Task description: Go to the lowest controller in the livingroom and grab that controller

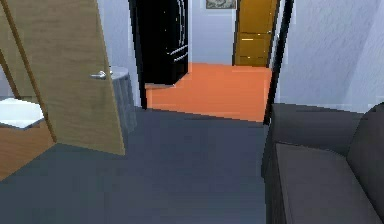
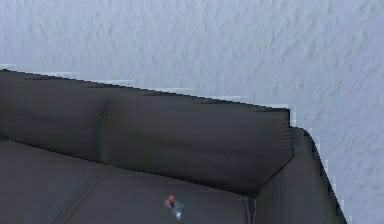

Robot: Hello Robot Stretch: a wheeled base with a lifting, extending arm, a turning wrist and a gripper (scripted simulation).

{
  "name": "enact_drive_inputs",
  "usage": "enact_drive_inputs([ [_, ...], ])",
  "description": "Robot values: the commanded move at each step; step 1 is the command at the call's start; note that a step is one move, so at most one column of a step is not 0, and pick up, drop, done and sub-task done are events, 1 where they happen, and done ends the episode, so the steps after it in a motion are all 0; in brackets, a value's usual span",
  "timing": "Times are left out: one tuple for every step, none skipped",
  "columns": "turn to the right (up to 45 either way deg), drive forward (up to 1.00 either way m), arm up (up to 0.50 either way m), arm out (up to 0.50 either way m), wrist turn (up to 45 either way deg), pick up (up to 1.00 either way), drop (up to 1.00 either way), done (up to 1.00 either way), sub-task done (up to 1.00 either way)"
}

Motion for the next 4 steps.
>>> enact_drive_inputs([
  [0.0,0.00,0.00,0.22,0.0,0.00,0.00,0.00,0.00],
  [0.0,0.00,0.00,0.00,45.0,0.00,0.00,0.00,0.00],
  [0.0,0.00,0.00,0.00,45.0,0.00,0.00,0.00,0.00],
  [0.0,0.00,0.00,0.00,45.0,0.00,0.00,0.00,0.00],
])
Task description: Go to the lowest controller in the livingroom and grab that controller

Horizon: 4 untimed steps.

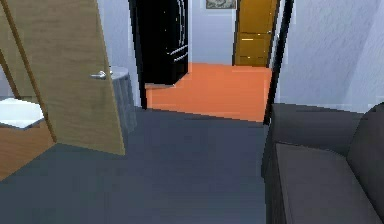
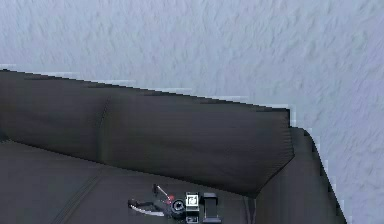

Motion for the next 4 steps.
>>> enact_drive_inputs([
  [0.0,0.00,0.00,0.00,39.0,0.00,0.00,0.00,0.00],
  [0.0,0.00,-0.30,0.00,0.0,0.00,0.00,0.00,0.00],
  [0.0,0.00,0.00,0.00,0.0,1.00,0.00,0.00,0.00],
  [0.0,0.00,0.10,0.00,0.0,0.00,0.00,0.00,0.00],
])
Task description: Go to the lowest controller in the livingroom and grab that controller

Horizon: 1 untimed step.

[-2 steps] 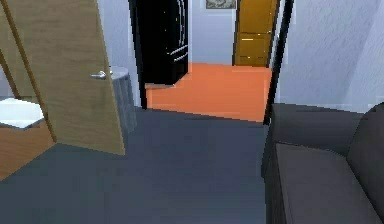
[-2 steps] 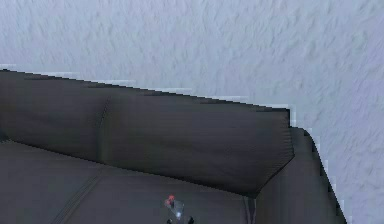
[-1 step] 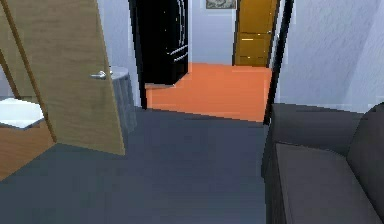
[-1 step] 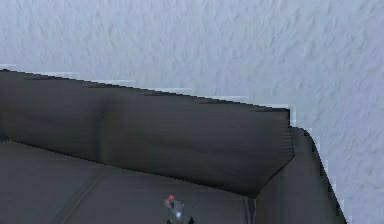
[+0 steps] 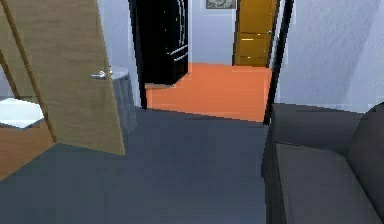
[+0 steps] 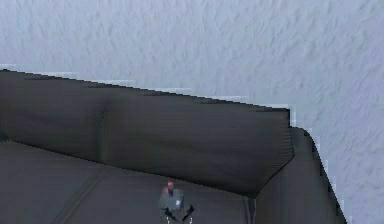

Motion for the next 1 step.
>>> enact_drive_inputs([
  [0.0,0.00,0.00,0.00,0.0,0.00,0.00,1.00,0.00],
])
